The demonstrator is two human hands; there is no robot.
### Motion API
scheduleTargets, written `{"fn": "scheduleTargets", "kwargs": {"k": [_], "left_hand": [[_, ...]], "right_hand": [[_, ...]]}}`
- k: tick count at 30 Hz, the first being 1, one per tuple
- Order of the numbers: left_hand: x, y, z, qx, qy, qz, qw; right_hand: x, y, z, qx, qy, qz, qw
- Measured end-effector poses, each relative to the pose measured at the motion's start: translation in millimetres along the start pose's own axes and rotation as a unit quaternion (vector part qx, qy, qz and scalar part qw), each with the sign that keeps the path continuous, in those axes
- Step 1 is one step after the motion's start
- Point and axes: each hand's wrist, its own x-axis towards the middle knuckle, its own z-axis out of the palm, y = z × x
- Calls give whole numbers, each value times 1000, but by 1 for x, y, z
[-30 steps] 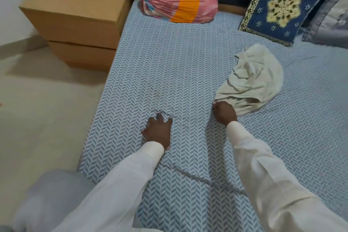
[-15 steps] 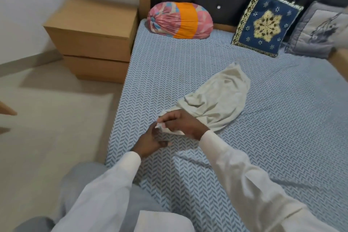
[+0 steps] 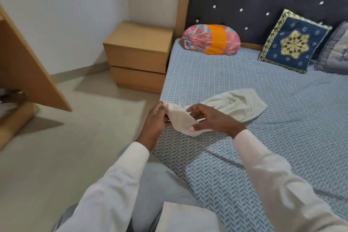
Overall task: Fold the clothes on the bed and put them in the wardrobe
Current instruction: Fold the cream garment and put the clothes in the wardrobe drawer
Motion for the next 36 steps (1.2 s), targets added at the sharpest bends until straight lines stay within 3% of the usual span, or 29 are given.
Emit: {"fn": "scheduleTargets", "kwargs": {"k": [2,4,8,10,12,14,15,18,22,26,29,31,33,35,36], "left_hand": [[-6,13,5,-8,0,5,1000],[-12,24,10,-48,0,6,999],[-12,47,18,-139,14,6,990],[-5,54,17,-133,36,25,990],[4,54,5,-107,76,38,991],[8,48,-11,-127,123,23,984],[9,44,-17,-157,137,4,978],[16,50,-12,-222,128,-25,966],[40,109,34,-271,17,31,962],[55,166,107,-130,-109,76,983],[74,140,126,-18,-166,73,983],[85,91,113,45,-78,103,991],[86,27,89,159,51,107,980],[77,-46,59,343,90,-7,935],[65,-79,47,420,52,-102,901]], "right_hand": [[-4,0,16,-99,81,-27,991],[-4,-4,33,-205,192,-81,956],[10,-1,57,-313,316,-44,895],[15,-5,57,-192,323,-26,926],[13,-22,49,67,274,10,959],[8,-39,41,282,191,63,938],[3,-50,37,334,141,54,931],[-7,-77,26,342,65,2,938],[-10,-95,7,391,99,-36,915],[-29,-78,-29,485,131,-77,861],[-46,-36,-49,526,215,-87,818],[-53,7,-52,494,271,-24,826],[-58,55,-47,415,268,92,864],[-62,88,-37,373,222,201,879],[-62,98,-32,383,201,218,875]]}}
